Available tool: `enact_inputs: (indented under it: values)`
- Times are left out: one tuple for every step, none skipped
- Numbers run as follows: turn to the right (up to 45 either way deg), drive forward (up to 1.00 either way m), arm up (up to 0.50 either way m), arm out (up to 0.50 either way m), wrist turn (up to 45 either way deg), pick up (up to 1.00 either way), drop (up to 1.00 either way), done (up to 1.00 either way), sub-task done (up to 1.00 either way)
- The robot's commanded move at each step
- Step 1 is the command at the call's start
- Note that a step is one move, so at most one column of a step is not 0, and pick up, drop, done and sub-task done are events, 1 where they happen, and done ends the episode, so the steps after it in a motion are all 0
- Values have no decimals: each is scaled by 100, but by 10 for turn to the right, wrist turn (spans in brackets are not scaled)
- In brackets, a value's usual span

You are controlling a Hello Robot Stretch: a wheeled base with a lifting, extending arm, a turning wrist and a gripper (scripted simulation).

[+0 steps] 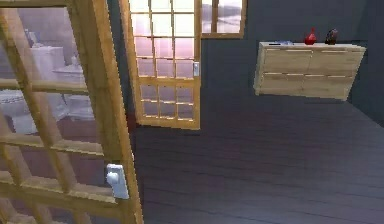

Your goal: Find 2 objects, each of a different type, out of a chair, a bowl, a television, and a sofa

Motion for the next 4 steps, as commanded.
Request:
enact_inputs:
  values:
    - [60, 0, 0, 0, 0, 0, 0, 0, 0]
    - [0, 80, 0, 0, 0, 0, 0, 0, 0]
    - [0, 40, 0, 0, 0, 0, 0, 0, 0]
    - [-450, 0, 0, 0, 0, 0, 0, 0, 0]
